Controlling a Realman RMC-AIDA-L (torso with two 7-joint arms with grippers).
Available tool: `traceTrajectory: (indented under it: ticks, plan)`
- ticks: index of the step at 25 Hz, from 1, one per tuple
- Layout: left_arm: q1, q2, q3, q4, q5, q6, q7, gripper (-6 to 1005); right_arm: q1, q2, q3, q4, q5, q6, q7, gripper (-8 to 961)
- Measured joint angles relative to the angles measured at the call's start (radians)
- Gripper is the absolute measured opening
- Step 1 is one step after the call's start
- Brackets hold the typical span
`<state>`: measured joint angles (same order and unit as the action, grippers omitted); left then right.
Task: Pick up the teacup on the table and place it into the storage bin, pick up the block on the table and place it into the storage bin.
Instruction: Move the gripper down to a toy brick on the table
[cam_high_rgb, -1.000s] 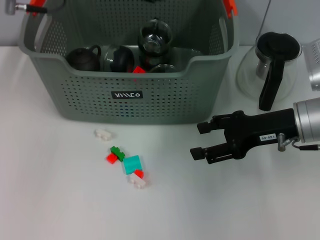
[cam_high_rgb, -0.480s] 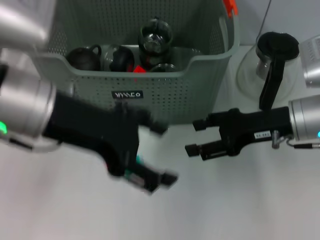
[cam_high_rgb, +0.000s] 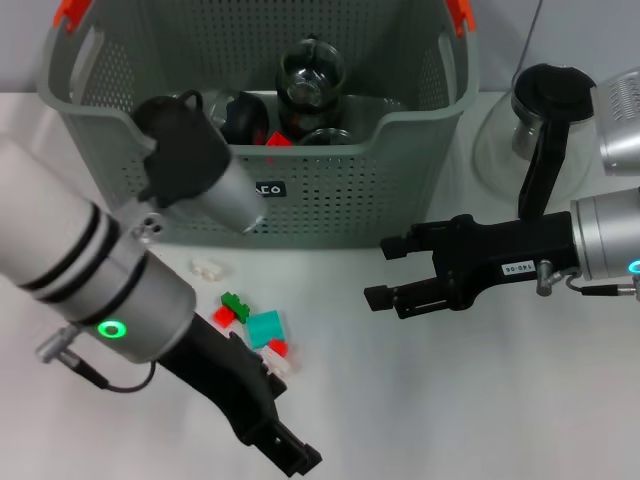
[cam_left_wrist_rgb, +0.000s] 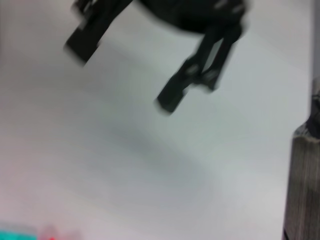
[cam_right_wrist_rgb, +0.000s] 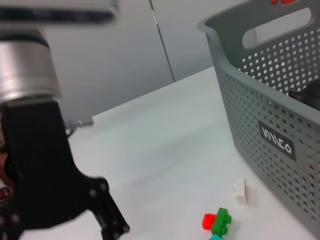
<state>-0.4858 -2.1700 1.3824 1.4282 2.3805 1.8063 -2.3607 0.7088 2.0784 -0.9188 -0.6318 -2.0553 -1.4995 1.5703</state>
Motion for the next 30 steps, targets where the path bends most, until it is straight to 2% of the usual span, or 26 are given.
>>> traceTrajectory:
  ticks: [6,13,22,30]
  plan:
    - [-0.043,-0.001,0.060,-0.088,0.092,-0.112,-0.135,950,0.000,0.000,0.000,0.000,-0.001,0.002,-0.008,851]
    - [-0.062,-0.002,0.131,-0.122,0.194,-0.221,-0.229,950,-0.002,-0.003,0.000,-0.001,-0.001,0.001,-0.019,852]
    - [-0.065,-0.002,0.186,-0.130,0.228,-0.284,-0.286,949,-0.003,-0.004,0.000,-0.002,0.000,0.007,-0.029,852]
    - [-0.077,-0.002,0.197,-0.154,0.241,-0.298,-0.299,949,-0.003,-0.004,0.000,-0.002,0.000,0.010,-0.035,853]
